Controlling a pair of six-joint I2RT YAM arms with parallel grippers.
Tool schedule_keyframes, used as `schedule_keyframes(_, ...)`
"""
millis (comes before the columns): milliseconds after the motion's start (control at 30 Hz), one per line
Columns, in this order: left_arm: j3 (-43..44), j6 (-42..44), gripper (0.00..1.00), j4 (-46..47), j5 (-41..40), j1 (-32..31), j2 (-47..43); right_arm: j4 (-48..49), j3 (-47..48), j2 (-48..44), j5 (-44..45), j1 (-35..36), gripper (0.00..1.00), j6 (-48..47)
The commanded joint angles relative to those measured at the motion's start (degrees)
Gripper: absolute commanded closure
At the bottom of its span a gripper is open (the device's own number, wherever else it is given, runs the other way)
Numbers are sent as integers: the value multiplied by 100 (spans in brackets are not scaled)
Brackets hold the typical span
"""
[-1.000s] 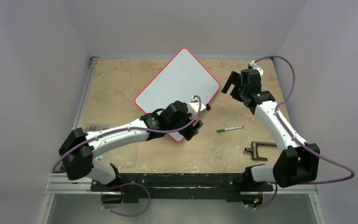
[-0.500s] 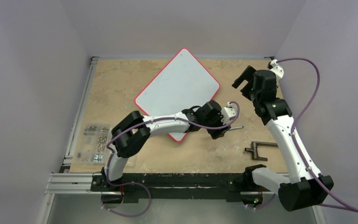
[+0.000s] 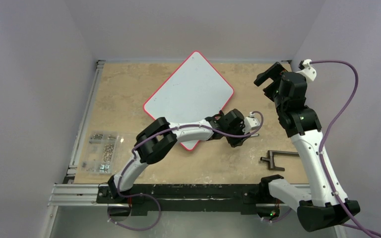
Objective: Write a sentence on the whiteboard
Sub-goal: Open the whiteboard marker at the center of the board.
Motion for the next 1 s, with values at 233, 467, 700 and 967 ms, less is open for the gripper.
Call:
schedule_keyframes(233,541,35,83,-371,-298,-27,550,84,130,-3,-79,25,1,27)
schedule_keyframes(467,567,54,90,-496,-369,-27,414,130,116,32,-290,24,1,-11)
schedule_keyframes(700,139,384,64,-312,-292,-27,-376,76,288,-36,-337,26,1,-114)
schedule_keyframes(967,492,941,53,-430,-567,-18,-199,71,339,-34,-472,27,1,-144)
